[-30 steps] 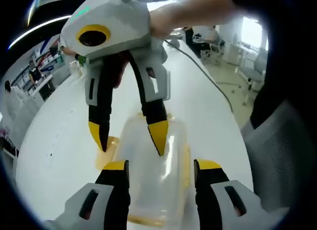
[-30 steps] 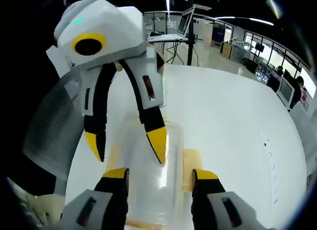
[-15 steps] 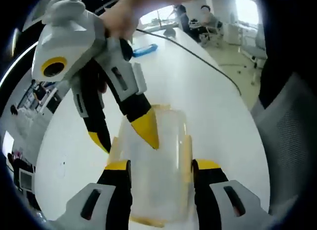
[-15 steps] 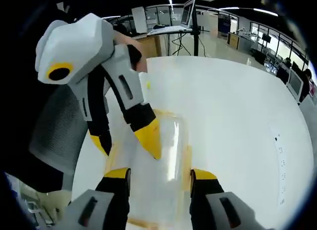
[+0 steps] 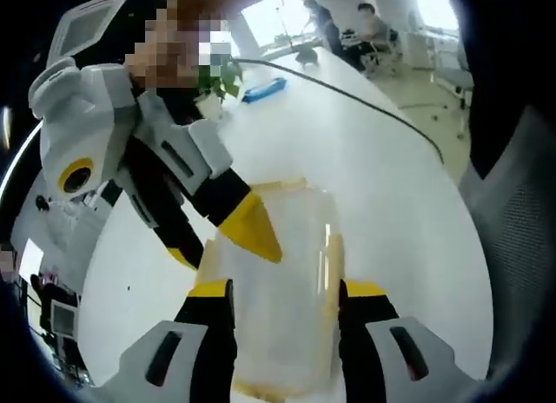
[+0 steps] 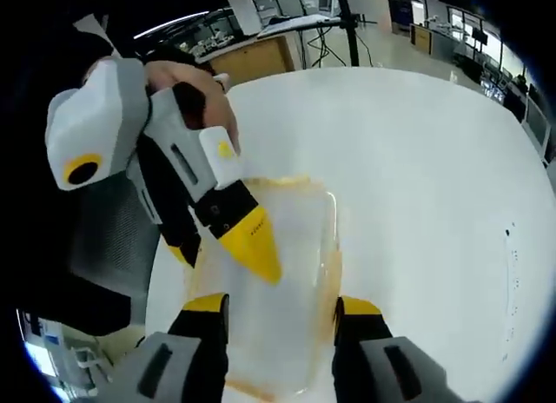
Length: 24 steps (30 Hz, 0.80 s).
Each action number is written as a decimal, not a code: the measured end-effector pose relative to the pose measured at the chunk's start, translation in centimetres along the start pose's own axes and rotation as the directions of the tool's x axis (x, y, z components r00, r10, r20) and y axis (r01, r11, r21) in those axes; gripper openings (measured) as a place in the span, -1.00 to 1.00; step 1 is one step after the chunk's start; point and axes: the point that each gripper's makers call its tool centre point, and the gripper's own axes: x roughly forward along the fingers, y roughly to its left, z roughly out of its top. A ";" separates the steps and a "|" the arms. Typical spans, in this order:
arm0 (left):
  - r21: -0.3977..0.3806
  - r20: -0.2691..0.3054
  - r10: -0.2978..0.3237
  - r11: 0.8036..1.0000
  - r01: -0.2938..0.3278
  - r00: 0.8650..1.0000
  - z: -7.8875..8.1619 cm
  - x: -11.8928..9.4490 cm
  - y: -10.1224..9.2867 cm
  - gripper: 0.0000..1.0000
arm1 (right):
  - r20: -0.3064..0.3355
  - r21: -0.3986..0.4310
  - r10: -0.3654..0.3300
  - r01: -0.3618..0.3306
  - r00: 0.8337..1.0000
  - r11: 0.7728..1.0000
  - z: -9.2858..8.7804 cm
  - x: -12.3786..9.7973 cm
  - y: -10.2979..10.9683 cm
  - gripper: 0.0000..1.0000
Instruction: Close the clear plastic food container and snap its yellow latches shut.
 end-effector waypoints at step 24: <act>0.042 -0.044 -0.039 0.998 0.041 0.998 0.6 -1.0 -1.4 -0.05 | -0.018 0.013 -0.004 0.005 1.000 1.000 0.4 -1.2 -0.5 0.15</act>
